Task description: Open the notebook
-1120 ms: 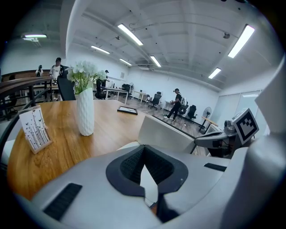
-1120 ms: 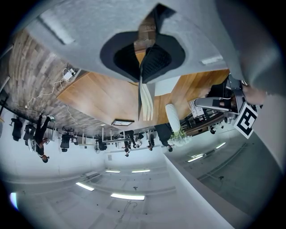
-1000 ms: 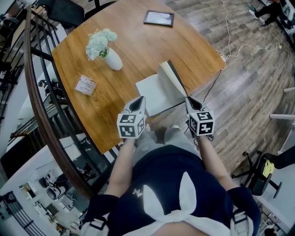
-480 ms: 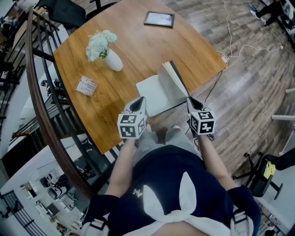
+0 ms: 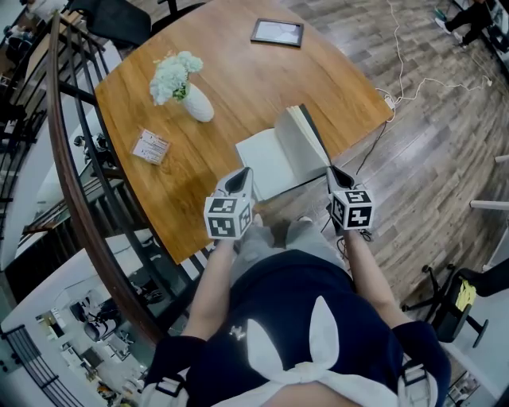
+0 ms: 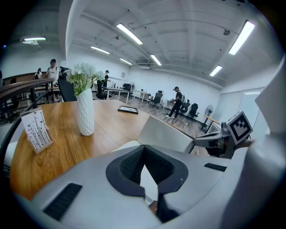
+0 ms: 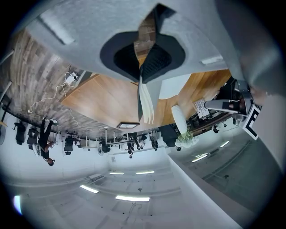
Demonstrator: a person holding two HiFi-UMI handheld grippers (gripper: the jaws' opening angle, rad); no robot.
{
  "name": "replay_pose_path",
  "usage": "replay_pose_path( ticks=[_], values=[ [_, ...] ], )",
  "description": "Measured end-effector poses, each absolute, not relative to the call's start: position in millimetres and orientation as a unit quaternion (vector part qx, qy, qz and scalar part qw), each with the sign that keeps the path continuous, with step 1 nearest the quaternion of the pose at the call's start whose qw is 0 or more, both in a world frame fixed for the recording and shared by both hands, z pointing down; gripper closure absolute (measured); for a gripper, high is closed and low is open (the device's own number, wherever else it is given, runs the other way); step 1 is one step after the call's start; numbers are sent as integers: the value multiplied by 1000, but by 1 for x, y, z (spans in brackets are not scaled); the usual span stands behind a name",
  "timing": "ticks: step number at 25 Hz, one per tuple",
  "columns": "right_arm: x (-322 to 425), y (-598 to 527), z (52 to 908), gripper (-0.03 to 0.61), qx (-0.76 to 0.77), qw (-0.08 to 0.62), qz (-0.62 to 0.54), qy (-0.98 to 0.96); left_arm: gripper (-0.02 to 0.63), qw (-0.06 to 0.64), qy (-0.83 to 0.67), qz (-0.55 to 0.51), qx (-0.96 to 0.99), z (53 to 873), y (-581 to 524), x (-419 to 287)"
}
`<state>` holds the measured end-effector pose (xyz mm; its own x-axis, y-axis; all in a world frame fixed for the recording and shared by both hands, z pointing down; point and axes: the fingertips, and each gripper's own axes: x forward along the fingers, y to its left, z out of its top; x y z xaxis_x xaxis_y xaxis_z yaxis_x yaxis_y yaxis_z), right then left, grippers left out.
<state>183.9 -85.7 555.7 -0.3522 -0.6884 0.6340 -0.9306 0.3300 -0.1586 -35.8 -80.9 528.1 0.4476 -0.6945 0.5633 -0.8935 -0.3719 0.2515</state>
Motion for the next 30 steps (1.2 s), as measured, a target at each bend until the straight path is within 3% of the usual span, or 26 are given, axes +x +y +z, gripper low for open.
replay_pose_path(
  ticks=[30],
  values=[
    [214,-97,593,554,525,250,286,-762,597,268,-492,196,804,534,-84,-27]
  ],
)
